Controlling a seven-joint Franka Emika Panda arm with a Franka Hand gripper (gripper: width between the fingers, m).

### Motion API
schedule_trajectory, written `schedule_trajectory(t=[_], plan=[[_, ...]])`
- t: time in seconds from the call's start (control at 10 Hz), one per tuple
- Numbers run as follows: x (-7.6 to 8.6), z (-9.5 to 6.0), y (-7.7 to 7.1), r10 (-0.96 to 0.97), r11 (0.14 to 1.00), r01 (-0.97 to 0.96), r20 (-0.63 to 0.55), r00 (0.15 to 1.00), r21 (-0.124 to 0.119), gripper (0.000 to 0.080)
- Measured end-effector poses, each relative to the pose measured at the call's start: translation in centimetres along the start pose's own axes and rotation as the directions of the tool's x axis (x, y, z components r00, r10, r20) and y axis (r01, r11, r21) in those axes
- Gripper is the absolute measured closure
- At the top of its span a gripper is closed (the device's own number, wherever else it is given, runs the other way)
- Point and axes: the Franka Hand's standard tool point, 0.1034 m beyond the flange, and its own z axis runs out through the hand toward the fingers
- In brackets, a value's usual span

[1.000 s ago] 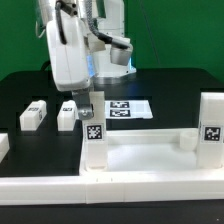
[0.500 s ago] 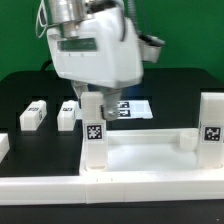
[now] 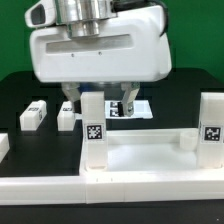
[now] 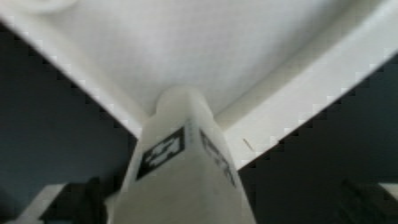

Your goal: Assemble desk

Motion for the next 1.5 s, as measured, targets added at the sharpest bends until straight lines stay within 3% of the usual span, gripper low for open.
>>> schedule_trajectory(t=[0.1,0.2,0.3,0.4,0.5,0.8,1.0,1.3,1.5], plan=[[0.0,0.1,-0.2,-0.078,0.997,0.078,0.02,0.997,-0.003,0.015],[0.1,0.2,-0.1,-0.028,1.0,0.028,0.015,1.0,-0.005,0.0296],[0.1,0.2,-0.1,-0.016,1.0,0.016,0.015,1.0,-0.005,0.0296],[0.1,0.2,0.2,0.001,1.0,-0.001,0.016,1.0,-0.01,0.0434],[0.1,0.2,0.6,0.075,0.997,-0.074,0.018,0.997,-0.015,0.0507],[0.0,0.2,0.6,0.295,0.955,-0.295,0.014,0.955,-0.018,0.0508],[0.1,0.3,0.2,0.6,0.8,-0.6,0.018,0.799,-0.026,0.0508],[0.1,0.6,-1.1,0.941,0.333,-0.943,0.067,0.332,-0.012,0.0508],[0.2,0.6,-1.1,0.968,0.245,-0.969,0.062,0.244,-0.009,0.0508]])
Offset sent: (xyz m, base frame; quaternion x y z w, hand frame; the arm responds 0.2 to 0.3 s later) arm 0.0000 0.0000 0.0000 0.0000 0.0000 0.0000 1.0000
